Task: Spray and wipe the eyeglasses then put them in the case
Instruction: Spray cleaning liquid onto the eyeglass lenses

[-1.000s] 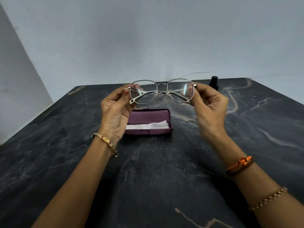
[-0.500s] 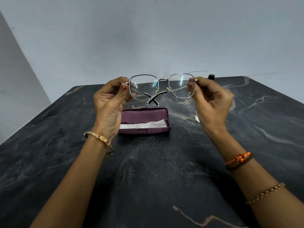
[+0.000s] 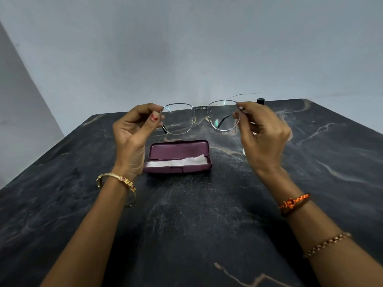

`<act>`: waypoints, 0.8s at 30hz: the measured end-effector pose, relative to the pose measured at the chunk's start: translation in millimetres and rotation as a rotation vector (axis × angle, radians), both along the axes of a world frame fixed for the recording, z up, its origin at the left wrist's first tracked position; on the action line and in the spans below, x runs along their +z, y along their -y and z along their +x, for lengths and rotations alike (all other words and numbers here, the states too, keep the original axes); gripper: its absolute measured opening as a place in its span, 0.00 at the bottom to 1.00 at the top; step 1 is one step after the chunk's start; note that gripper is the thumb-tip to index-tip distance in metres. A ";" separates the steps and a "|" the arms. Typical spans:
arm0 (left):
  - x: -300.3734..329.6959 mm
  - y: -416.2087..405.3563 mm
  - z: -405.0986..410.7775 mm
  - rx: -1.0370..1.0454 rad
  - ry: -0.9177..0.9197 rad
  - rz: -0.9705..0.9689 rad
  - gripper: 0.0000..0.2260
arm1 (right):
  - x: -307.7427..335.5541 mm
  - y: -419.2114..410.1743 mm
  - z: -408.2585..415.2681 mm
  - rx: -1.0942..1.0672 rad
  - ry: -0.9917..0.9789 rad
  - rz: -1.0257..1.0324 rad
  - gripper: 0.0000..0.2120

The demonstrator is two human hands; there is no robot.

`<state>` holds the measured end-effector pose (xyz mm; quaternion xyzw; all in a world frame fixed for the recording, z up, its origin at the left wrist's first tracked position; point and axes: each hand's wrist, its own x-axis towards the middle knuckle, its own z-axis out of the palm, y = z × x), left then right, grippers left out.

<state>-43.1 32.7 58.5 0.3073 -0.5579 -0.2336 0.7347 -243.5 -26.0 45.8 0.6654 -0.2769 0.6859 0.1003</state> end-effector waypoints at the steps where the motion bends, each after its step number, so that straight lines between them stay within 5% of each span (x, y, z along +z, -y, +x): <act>1: -0.3 -0.3 -0.2 0.004 0.019 0.010 0.05 | -0.2 0.5 -0.5 -0.009 -0.012 0.005 0.05; 7: -2.5 0.6 -4.5 0.068 0.140 0.003 0.12 | -2.9 3.8 -4.6 -0.001 0.005 0.043 0.07; 10: -3.6 1.0 -7.9 0.082 0.157 0.010 0.07 | -4.1 4.6 -4.7 0.039 0.024 0.081 0.08; 19: -7.5 7.8 -24.1 0.116 0.007 0.027 0.05 | -6.8 7.1 -4.6 0.072 0.021 0.108 0.17; 24: -4.1 17.5 -30.4 0.171 -0.065 0.022 0.04 | -3.4 10.8 -13.8 -0.132 0.108 0.038 0.16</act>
